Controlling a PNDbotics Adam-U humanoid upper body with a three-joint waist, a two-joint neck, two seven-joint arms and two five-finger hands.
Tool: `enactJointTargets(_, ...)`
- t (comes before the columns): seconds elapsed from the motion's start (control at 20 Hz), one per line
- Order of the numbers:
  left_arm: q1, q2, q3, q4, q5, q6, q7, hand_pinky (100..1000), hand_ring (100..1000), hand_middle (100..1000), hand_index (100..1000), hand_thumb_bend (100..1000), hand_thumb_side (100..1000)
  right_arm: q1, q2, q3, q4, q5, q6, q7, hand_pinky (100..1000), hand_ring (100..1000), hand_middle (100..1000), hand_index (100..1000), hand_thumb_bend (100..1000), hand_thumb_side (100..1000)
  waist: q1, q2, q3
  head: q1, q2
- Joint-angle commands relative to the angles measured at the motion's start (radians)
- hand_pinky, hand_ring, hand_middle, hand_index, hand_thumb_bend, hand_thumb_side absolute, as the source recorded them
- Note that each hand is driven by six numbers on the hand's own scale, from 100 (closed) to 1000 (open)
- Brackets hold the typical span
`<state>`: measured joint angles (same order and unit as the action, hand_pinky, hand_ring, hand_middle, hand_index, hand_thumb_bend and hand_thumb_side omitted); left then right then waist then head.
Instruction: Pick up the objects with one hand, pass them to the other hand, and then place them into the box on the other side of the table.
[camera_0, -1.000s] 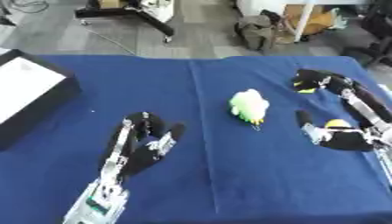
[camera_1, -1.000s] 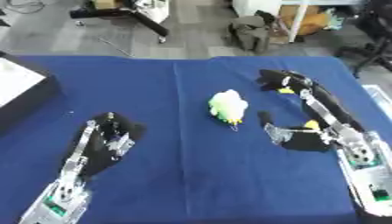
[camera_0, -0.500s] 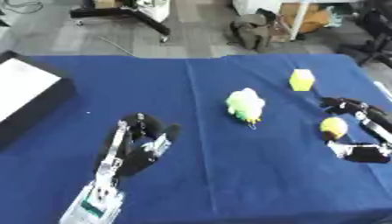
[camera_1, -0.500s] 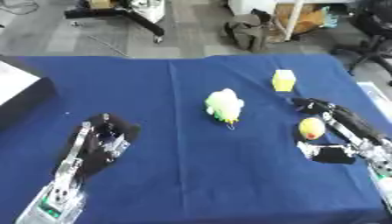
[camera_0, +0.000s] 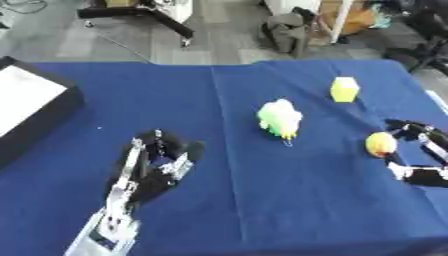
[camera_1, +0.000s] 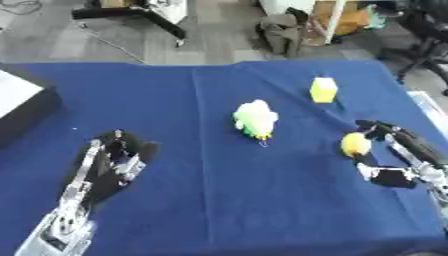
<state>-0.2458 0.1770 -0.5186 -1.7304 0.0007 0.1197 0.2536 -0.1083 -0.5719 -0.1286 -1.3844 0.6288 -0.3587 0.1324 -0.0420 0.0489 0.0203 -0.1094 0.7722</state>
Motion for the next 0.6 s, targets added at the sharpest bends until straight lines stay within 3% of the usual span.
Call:
enactJointTargets(0.05, -0.014, 0.01, -0.001, -0.026, -0.005, 0.0, -0.004, 561, 422, 424, 501, 633, 505, -0.028, -0.039, -0.02, 0.037, 0.018, 0.011, -0.032, 769, 776, 810, 953, 100, 200, -0.002, -0.003, 0.002, -0.007, -0.002)
enactJointTargets(0.6, -0.038, 0.018, -0.009, -0.036, -0.007, 0.003, -0.016, 562, 421, 424, 502, 631, 506, -0.099, -0.077, -0.031, 0.17, 0.018, 0.028, -0.084, 766, 771, 801, 951, 100, 201, -0.007, 0.016, 0.025, -0.024, -0.002)
